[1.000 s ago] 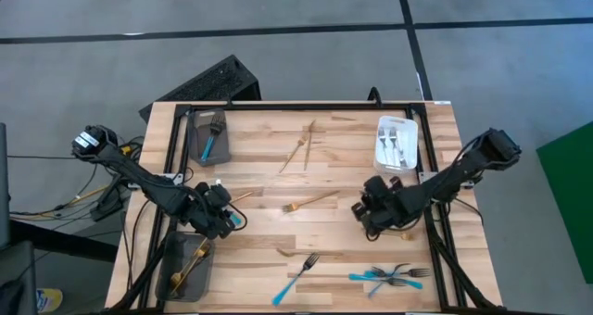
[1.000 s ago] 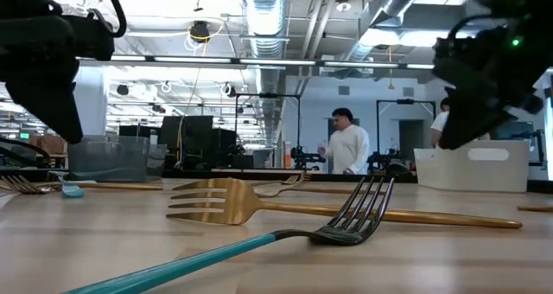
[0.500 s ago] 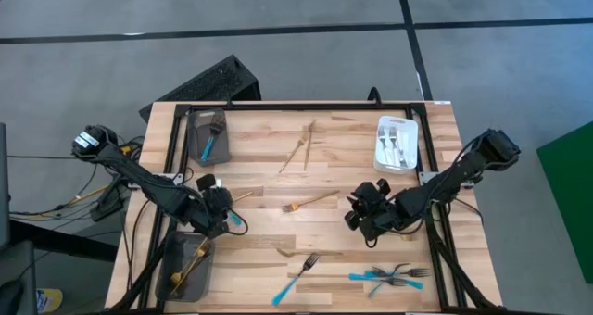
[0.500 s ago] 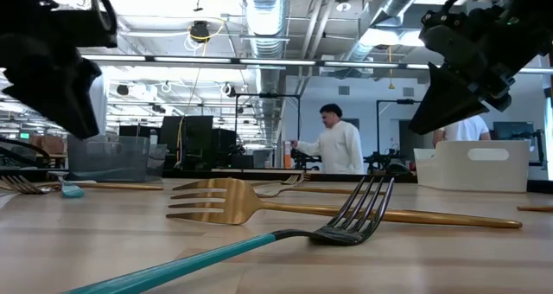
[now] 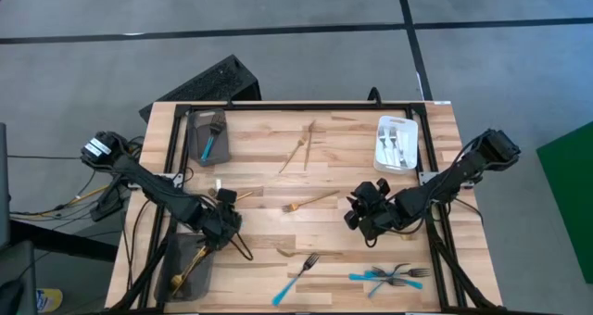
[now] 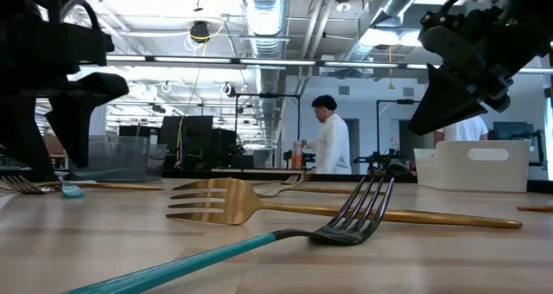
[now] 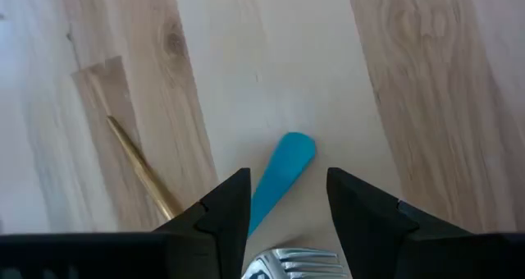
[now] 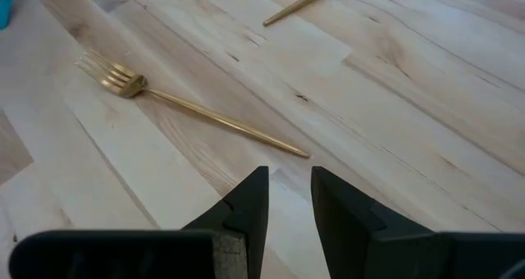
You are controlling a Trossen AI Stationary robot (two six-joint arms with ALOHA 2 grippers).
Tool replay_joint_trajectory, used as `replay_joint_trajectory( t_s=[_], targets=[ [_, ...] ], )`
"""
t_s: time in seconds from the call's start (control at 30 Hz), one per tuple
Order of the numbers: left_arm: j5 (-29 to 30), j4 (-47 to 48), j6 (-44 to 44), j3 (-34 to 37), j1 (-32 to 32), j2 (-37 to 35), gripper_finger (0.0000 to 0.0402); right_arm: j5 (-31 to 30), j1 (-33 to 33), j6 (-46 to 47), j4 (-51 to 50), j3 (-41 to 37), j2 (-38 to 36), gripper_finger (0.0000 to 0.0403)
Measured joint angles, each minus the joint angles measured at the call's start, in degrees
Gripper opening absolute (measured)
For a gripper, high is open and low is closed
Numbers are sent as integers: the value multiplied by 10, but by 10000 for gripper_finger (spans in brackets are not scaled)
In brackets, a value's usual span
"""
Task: Sort silverware by color (type)
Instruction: Put the blue fork into the top black bin
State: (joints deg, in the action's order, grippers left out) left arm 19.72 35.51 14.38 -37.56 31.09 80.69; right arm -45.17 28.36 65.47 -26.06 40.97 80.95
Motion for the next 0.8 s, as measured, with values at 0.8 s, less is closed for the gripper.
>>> replay_joint_trajectory(
  t_s=[0.8],
  targets=[
    [15,18,-137,-59,-77,-77,151,5,-12,-56,58,0,0,120]
  ],
)
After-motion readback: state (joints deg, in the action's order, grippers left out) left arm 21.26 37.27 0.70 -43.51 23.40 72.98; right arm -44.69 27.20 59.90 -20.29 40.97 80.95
